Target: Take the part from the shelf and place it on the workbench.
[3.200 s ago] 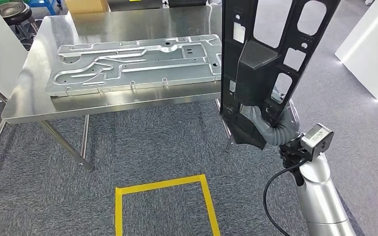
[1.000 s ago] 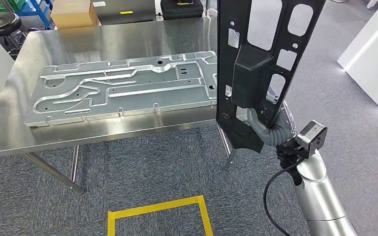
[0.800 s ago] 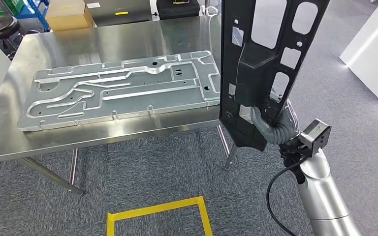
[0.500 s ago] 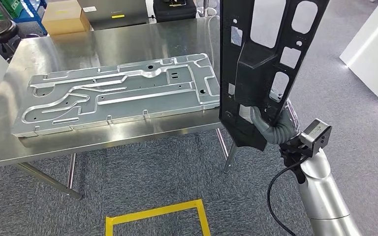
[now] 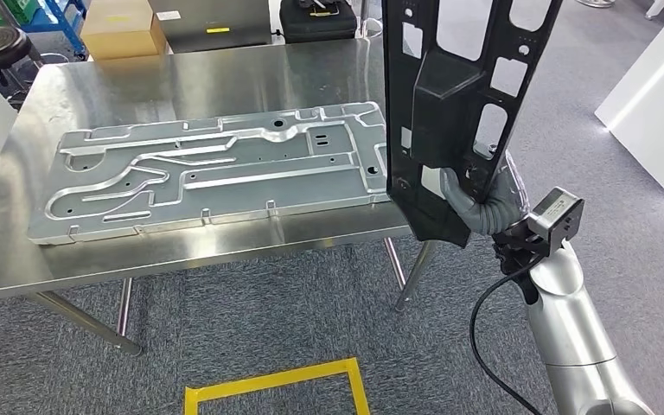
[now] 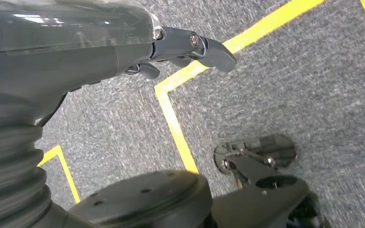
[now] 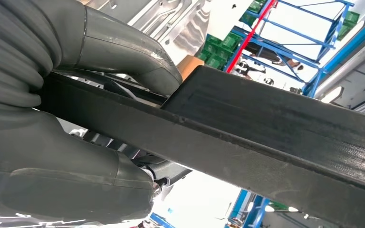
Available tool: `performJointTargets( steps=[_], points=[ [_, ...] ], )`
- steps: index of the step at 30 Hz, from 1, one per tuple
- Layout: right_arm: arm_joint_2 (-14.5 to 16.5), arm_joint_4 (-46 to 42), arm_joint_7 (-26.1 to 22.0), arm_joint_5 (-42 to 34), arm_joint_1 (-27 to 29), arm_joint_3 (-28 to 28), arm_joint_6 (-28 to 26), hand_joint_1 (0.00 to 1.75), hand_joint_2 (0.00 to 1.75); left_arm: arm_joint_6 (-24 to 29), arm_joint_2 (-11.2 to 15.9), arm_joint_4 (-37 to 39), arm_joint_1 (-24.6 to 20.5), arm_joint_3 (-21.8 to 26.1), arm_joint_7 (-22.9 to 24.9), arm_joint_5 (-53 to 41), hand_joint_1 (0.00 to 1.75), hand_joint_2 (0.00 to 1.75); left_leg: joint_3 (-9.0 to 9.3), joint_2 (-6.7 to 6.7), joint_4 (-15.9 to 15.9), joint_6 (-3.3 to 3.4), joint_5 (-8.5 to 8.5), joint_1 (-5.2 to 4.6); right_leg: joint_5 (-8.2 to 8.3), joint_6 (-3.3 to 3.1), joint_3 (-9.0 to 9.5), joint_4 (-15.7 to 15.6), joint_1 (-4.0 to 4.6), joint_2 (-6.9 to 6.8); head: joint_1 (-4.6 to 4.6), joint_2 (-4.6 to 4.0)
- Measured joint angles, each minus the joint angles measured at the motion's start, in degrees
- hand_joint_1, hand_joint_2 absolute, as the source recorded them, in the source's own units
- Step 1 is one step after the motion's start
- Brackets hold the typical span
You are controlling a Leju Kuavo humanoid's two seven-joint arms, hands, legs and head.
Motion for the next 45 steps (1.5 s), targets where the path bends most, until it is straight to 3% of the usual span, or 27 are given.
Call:
performJointTargets(
  steps=[1,3,5,8,10,12,13,14,15,17,19,22,24,25,28,29,30,32,34,36,38,40,43,44,45],
  points=[
    [-0.24,0.02,0.01,-0.06,-0.02,0.02,-0.05,1.75,1.75,-0.06,-0.02,0.0,0.0,0.0,0.0,-0.06,0.0,1.75,0.43,-0.03,0.03,-0.15,-0.35,0.01,2.43,-0.1,1.59,-4.1,-0.06,-0.09,0.0,0.0],
    [-0.66,0.03,-0.02,-0.19,0.01,0.08,-0.28,1.75,1.75,-0.21,-0.05,0.0,-0.03,-0.01,0.0,-0.18,0.0,1.75,0.93,-0.1,0.11,-0.67,-1.0,-0.17,4.87,-0.61,4.38,-10.4,0.18,-0.21,0.01,0.0],
    [-0.92,0.01,-0.19,-0.27,0.44,0.15,-0.83,1.75,1.75,-0.37,-0.05,0.0,-0.06,-0.02,-0.01,-0.24,0.0,1.75,1.06,-0.07,0.07,-1.3,-1.43,-0.31,4.52,-1.32,5.07,-11.79,0.54,-0.13,0.01,0.0],
    [-1.26,-0.3,-0.58,-0.23,1.55,0.17,-1.48,1.75,1.75,-0.59,-0.01,0.0,-0.15,-0.02,-0.03,-0.27,0.0,1.75,0.92,0.08,1.18,-2.22,-2.56,-0.22,4.15,-2.46,5.52,-12.16,0.25,0.04,0.0,0.0],
    [-1.39,-0.56,-0.74,-0.19,1.93,0.18,-1.73,1.75,1.75,-0.72,0.02,0.0,-0.18,-0.02,-0.04,-0.27,0.0,1.75,-1.77,0.15,6.53,-2.66,-5.01,-0.05,3.87,-3.11,5.98,-12.37,0.13,0.01,0.0,0.0],
    [-1.45,-0.61,-0.8,-0.19,2.25,0.2,-1.9,1.75,1.75,-0.83,0.02,0.0,-0.23,-0.01,-0.15,-0.19,0.0,1.75,-6.39,0.16,14.39,-2.91,-7.75,0.07,3.43,-3.43,6.36,-12.36,0.24,0.0,0.0,0.0],
    [-1.46,-0.61,-0.81,-0.19,2.47,0.22,-1.93,1.75,1.75,-0.87,0.02,0.0,-0.31,-0.01,-0.22,-0.15,0.0,1.75,-8.17,0.16,17.01,-3.01,-8.08,0.1,3.18,-3.44,6.63,-12.35,0.28,0.0,0.0,0.0],
    [-1.48,-0.61,-0.79,-0.16,2.69,0.25,-1.93,1.75,1.75,-0.91,0.02,0.0,-0.4,-0.01,-0.28,-0.12,0.0,1.75,-9.0,0.16,17.64,-3.05,-7.25,0.12,2.89,-3.4,6.99,-12.33,0.3,0.01,0.0,0.0],
    [-1.49,-0.61,-0.76,-0.14,2.84,0.27,-1.92,1.75,1.75,-0.93,0.03,0.0,-0.48,-0.02,-0.31,-0.14,0.0,1.75,-8.64,0.17,15.92,-3.02,-5.24,0.15,2.54,-3.33,7.47,-12.31,0.31,0.04,0.0,0.0],
    [-1.49,-0.62,-0.72,-0.1,2.92,0.3,-1.92,1.75,1.75,-0.93,0.04,0.0,-0.36,-0.02,-0.19,-0.18,0.0,1.75,-5.78,0.16,8.39,-2.69,-0.12,0.18,1.78,-3.04,8.51,-12.29,0.32,0.15,0.01,0.0],
    [-1.49,-0.66,-0.75,-0.1,2.9,0.31,-1.96,1.75,1.75,-0.93,0.06,0.0,-0.16,-0.02,-0.11,-0.19,0.0,1.75,-3.45,0.15,2.67,-2.21,2.03,0.03,1.28,-2.51,8.9,-12.19,0.46,0.34,0.01,0.0],
    [-1.49,-0.84,-0.89,-0.06,3.1,0.31,-2.08,1.75,1.75,-0.93,0.06,0.0,-0.15,-0.03,-0.2,-0.19,0.0,1.75,-2.96,0.07,1.05,-1.31,1.53,-0.09,0.96,-1.46,8.71,-12.17,0.49,0.31,0.0,0.0],
    [-1.5,-1.04,-1.04,-0.01,3.17,0.31,-2.12,1.75,1.75,-0.91,0.05,0.0,-0.17,-0.04,-0.31,-0.19,0.0,1.75,-2.54,0.02,0.58,-0.64,1.48,0.05,-0.07,-0.89,8.09,-10.55,0.39,0.15,0.01,0.0],
    [-1.51,-1.14,-1.13,0.0,3.16,0.3,-2.15,1.75,1.75,-0.89,0.04,0.0,-0.19,-0.04,-0.33,-0.19,0.0,1.75,-2.24,0.04,0.39,-0.34,1.39,0.16,-1.3,-0.66,6.8,-7.94,0.34,0.11,0.02,0.0],
    [-1.54,-1.15,-1.19,0.07,3.26,0.32,-2.17,1.75,1.75,-0.82,0.06,0.0,-0.14,-0.04,-0.35,-0.19,0.0,1.75,-1.63,0.05,0.4,0.13,0.72,0.0,-5.04,-0.3,0.1,3.33,0.29,0.05,0.02,0.0],
    [-1.54,-1.1,-1.16,0.1,3.3,0.33,-2.17,1.75,1.75,-0.79,0.07,0.0,-0.11,-0.04,-0.35,-0.21,0.0,1.75,-1.36,0.03,0.43,0.15,0.47,-0.05,-4.73,-0.29,-1.24,4.85,0.29,0.05,0.02,0.0],
    [-1.54,-1.07,-1.13,0.13,3.27,0.34,-2.17,1.75,1.75,-0.77,0.07,0.0,-0.08,-0.05,-0.34,-0.26,0.0,1.75,-1.0,-0.01,0.46,0.14,0.2,-0.08,-3.22,-0.36,-1.43,4.06,0.3,0.05,0.02,0.0],
    [-1.55,-1.01,-1.07,0.35,2.85,0.34,-2.2,1.75,1.75,-0.75,0.07,0.0,-0.06,-0.11,-0.28,-0.5,0.0,1.75,-0.09,-0.1,0.48,-0.04,-0.47,-0.11,1.89,-0.73,1.15,-3.19,0.33,0.01,0.02,0.0],
    [-1.56,-0.84,-0.73,0.92,1.57,0.46,-2.22,1.75,1.75,-0.74,0.07,0.0,-0.15,-0.26,-0.15,-0.8,0.0,1.75,0.37,-0.12,0.58,-0.49,-1.1,-0.32,4.76,-1.26,3.95,-9.82,0.62,-0.03,0.02,0.0],
    [-1.57,-0.23,0.27,1.68,-0.4,0.78,-2.1,1.75,1.75,-0.75,0.09,0.0,-0.28,-0.4,-0.04,-0.94,0.0,1.75,0.37,-0.04,0.55,-1.04,-1.5,-0.49,4.53,-1.81,4.56,-11.35,0.91,0.06,0.01,0.0],
    [-1.54,1.35,1.72,3.12,-3.3,1.55,-2.12,1.75,1.75,-0.74,0.13,0.0,-0.48,-0.5,0.01,-0.98,0.0,1.75,0.46,0.05,0.71,-1.64,-1.95,-0.5,4.36,-2.41,4.69,-11.63,0.65,0.2,0.01,0.0],
    [-0.86,5.14,3.4,7.46,-8.64,3.45,-3.6,1.75,1.75,-0.74,0.16,0.0,-0.8,-0.67,0.06,-1.18,0.0,1.75,-0.96,0.07,3.93,-2.33,-3.62,-0.44,4.23,-3.04,5.04,-11.92,0.36,0.28,0.01,0.0],
    [2.18,15.47,6.33,20.24,-20.03,8.41,-9.7,1.75,1.75,-0.85,0.18,0.0,-1.43,-1.15,0.32,-2.13,0.0,1.75,-7.67,0.06,15.43,-3.03,-7.86,-0.11,3.96,-3.56,5.32,-11.9,0.46,0.59,0.0,0.0],
    [3.61,19.45,7.73,25.57,-23.86,10.44,-12.12,1.75,1.75,-0.96,0.19,0.0,-1.75,-1.42,0.56,-2.77,0.0,1.75,-9.46,0.06,17.78,-3.17,-7.97,-0.05,3.82,-3.62,5.45,-11.83,0.5,0.66,0.01,0.0],
    [5.47,23.9,9.81,31.96,-27.82,12.93,-14.41,1.75,1.75,-1.12,0.23,0.0,-2.15,-1.82,0.96,-3.58,0.0,1.75,-10.18,0.07,17.82,-3.26,-6.76,-0.02,3.63,-3.66,5.62,-11.71,0.51,0.72,0.01,0.0]
  ],
)
